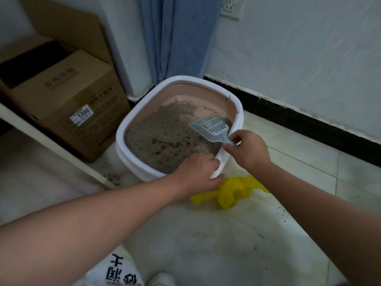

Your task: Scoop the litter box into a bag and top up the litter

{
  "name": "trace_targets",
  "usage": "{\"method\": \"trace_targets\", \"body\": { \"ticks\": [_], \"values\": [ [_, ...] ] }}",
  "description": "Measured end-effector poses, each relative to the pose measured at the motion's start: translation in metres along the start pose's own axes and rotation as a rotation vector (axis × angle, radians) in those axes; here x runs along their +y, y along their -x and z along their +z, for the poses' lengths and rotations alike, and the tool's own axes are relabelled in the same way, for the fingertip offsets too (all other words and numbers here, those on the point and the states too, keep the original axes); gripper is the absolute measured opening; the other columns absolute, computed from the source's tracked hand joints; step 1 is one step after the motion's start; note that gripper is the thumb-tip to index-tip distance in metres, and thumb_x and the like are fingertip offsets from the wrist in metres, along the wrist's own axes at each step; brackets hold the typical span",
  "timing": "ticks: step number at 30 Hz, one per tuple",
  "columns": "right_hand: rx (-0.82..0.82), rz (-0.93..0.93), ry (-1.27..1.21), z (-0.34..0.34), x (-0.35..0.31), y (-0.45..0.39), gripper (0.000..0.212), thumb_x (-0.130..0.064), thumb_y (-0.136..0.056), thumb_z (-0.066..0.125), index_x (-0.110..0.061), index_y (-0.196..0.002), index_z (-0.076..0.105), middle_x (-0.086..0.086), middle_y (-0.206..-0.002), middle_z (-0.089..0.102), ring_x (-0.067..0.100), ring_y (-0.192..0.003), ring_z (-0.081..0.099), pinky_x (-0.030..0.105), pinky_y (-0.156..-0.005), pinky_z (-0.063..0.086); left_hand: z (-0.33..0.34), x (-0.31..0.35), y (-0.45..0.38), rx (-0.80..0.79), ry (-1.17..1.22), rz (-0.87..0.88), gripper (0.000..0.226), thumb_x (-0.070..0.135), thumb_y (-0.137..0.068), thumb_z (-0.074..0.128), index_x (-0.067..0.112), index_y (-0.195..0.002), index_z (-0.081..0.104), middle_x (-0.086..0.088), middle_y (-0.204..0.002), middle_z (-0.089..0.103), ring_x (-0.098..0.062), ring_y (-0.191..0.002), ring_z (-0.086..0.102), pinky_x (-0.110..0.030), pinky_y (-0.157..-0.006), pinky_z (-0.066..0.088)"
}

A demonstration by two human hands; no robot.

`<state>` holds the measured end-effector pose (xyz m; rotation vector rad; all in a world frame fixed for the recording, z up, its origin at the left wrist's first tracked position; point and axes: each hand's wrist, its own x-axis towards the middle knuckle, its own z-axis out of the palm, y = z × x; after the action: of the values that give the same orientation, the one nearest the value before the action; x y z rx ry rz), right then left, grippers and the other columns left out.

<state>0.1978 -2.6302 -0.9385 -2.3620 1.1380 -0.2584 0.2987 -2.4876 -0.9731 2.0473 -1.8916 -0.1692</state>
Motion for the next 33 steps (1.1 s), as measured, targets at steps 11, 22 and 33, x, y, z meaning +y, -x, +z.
{"method": "trace_targets", "body": {
  "ticks": [11, 22, 33],
  "values": [
    [-0.113, -0.201, 0.324, 0.051, -0.019, 0.003, 0.017, -0.033, -0.079, 0.065, -0.024, -0.093, 0.066, 0.001, -0.091, 0.065, 0.023, -0.081, 0.061, 0.031, -0.063, 0.048, -0.039, -0.090, 0.065, -0.228, -0.174, -0.112, 0.057, 0.070, -0.089, 0.034, 0.020, -0.089, 0.061, 0.004, -0.084, 0.052, -0.015, -0.078, 0.047, -0.031, -0.064, 0.034],
    [-0.056, -0.227, 0.418, 0.069, -0.030, 0.002, 0.014, -0.036, -0.084, 0.062, -0.027, -0.094, 0.063, -0.001, -0.091, 0.063, 0.025, -0.098, 0.054, 0.036, -0.080, 0.034, -0.034, -0.102, 0.087, -0.092, -0.130, -0.013, 0.049, 0.060, -0.086, 0.045, 0.017, -0.084, 0.067, 0.003, -0.080, 0.058, -0.016, -0.075, 0.055, -0.034, -0.059, 0.048],
    [-0.093, -0.234, 0.476, 0.091, -0.036, 0.000, 0.020, -0.034, -0.083, 0.055, -0.023, -0.099, 0.061, 0.001, -0.099, 0.064, 0.026, -0.099, 0.056, 0.039, -0.086, 0.033, -0.031, -0.100, 0.088, -0.067, -0.111, -0.059, 0.038, 0.051, -0.085, 0.065, 0.013, -0.085, 0.070, 0.000, -0.081, 0.059, -0.019, -0.078, 0.056, -0.032, -0.061, 0.044]
  ]
}}
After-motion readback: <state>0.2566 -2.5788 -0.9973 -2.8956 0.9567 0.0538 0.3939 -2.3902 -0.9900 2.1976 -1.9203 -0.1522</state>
